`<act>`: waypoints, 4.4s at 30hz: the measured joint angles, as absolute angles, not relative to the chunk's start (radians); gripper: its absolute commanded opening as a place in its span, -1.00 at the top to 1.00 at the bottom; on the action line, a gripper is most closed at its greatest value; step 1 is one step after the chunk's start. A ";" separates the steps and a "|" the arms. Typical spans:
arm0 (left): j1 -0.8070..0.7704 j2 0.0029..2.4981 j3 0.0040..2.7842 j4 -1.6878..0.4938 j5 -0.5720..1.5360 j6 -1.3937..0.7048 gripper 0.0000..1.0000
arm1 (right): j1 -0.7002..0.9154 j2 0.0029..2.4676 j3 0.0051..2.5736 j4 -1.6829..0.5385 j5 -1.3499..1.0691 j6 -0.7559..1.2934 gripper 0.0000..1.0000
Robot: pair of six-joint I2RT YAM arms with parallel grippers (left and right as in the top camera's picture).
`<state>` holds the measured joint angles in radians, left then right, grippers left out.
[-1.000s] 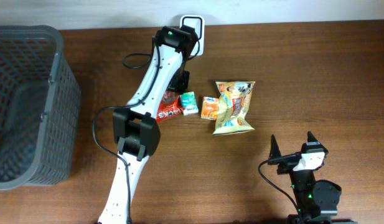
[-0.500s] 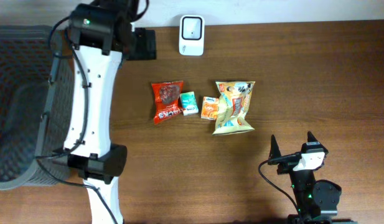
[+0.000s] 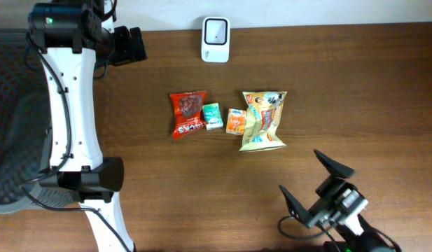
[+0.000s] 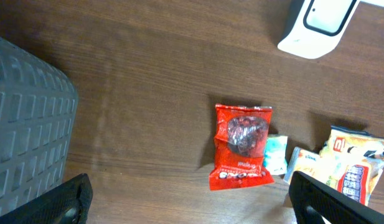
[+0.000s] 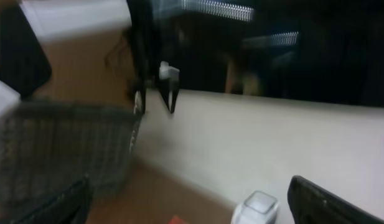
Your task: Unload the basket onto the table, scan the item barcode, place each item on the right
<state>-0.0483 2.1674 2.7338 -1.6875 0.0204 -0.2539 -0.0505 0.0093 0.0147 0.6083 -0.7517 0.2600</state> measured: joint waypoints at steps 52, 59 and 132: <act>-0.048 2.171 2.728 -1.687 0.027 -0.251 -0.98 | 0.351 1.861 1.227 -1.105 -0.015 0.477 0.92; -0.048 2.171 2.728 -1.687 0.027 -0.251 -0.98 | 0.325 1.867 1.345 -1.157 -0.003 0.466 0.92; -0.048 2.171 2.728 -1.687 0.027 -0.251 -0.98 | 0.392 1.930 1.466 -1.114 0.163 0.437 -0.97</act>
<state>-0.0483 2.1712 2.7281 -1.6871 0.0269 -0.2508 0.3923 1.9301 1.4658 -1.1137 0.1635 0.4374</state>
